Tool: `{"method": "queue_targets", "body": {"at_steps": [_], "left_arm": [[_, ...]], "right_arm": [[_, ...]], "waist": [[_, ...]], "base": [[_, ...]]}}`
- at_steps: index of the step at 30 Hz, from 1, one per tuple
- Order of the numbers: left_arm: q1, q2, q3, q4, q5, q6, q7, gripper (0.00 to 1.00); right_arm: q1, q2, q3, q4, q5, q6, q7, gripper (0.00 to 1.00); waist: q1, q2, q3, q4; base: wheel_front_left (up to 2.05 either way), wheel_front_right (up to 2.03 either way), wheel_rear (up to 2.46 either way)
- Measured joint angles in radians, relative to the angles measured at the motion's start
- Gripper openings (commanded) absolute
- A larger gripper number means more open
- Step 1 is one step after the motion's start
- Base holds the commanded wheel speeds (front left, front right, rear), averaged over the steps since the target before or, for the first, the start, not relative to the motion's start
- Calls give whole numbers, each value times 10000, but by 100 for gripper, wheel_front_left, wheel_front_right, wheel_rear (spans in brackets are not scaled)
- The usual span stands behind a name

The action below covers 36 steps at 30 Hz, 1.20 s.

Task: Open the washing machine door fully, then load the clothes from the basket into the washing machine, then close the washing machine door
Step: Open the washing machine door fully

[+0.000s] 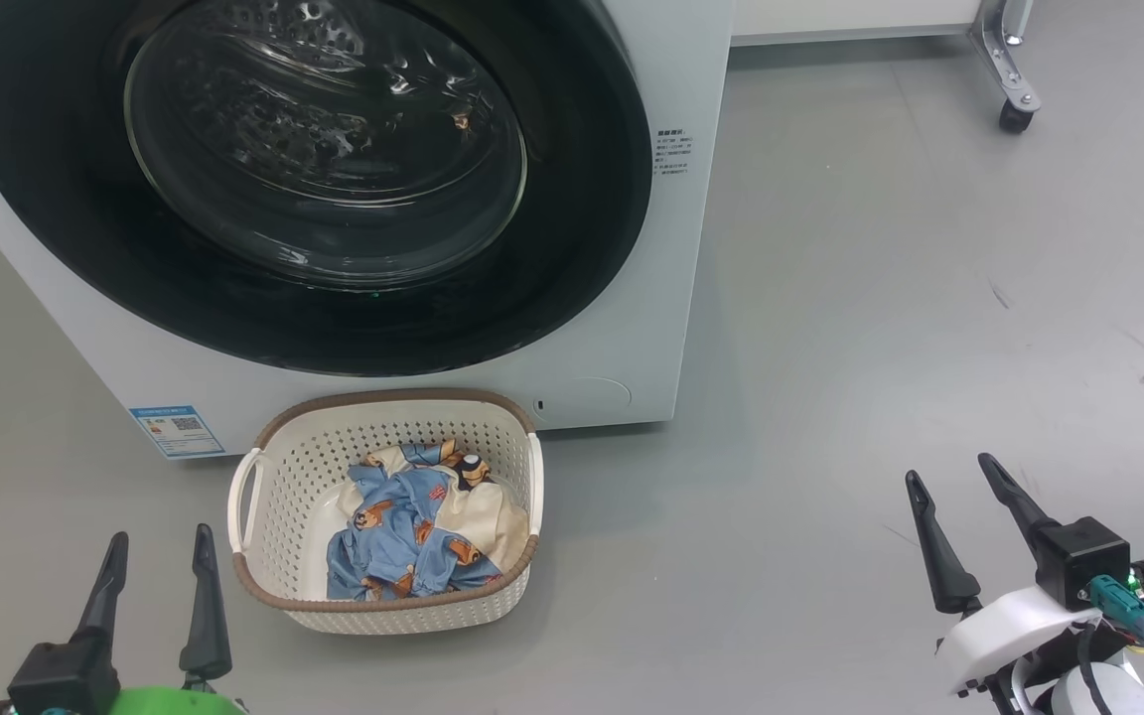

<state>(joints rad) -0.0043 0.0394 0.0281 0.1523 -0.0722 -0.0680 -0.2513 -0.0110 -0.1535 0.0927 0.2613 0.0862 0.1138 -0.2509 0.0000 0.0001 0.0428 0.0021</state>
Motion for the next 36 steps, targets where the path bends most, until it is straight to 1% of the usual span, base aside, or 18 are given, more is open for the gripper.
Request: {"method": "queue_targets", "body": {"at_steps": [11, 12, 13, 29, 31, 33, 35, 36], "left_arm": [[0, -2, 38, 84, -8, -10, 0, 100], [0, -2, 38, 86, -35, -12, 0, 100], [0, -4, 40, 90, -79, -12, 0, 100], [0, -8, 65, 142, -215, -46, 0, 100], [0, -8, 63, 153, -240, -56, 0, 100], [0, -10, 65, 163, -240, -75, 0, 100], [1, -12, 67, 163, -240, -84, 0, 100], [3, -13, 65, 165, -242, -84, 0, 100]], "right_arm": [[-2, 27, -63, -33, -107, 10, 0, 100], [-7, 48, -117, -79, -113, 10, 0, 88], [-25, 100, -184, -50, -29, 12, -2, 0], [-26, 209, -374, -165, -36, 15, 0, 0], [-26, 422, -581, -165, 318, 31, 0, 0], [-26, 767, -917, -167, 974, 44, 0, 0], [-25, 924, -1066, -167, 1394, 75, 0, 0], [-26, 1055, -1317, -171, 1904, 96, 0, 0]], "waist": [[0, 0, -8, 37], [0, 0, -8, 39], [0, -1, -9, 40], [0, 0, -3, 41], [0, 0, 1, 37], [0, 0, 7, 32], [0, 0, 20, 32], [0, 0, 36, 31]], "base": [[0, 0, 0], [0, 0, 0], [0, 0, 0], [0, 0, 0], [0, 0, 0], [0, 0, 0], [0, 0, 0], [0, 0, 0]]}}
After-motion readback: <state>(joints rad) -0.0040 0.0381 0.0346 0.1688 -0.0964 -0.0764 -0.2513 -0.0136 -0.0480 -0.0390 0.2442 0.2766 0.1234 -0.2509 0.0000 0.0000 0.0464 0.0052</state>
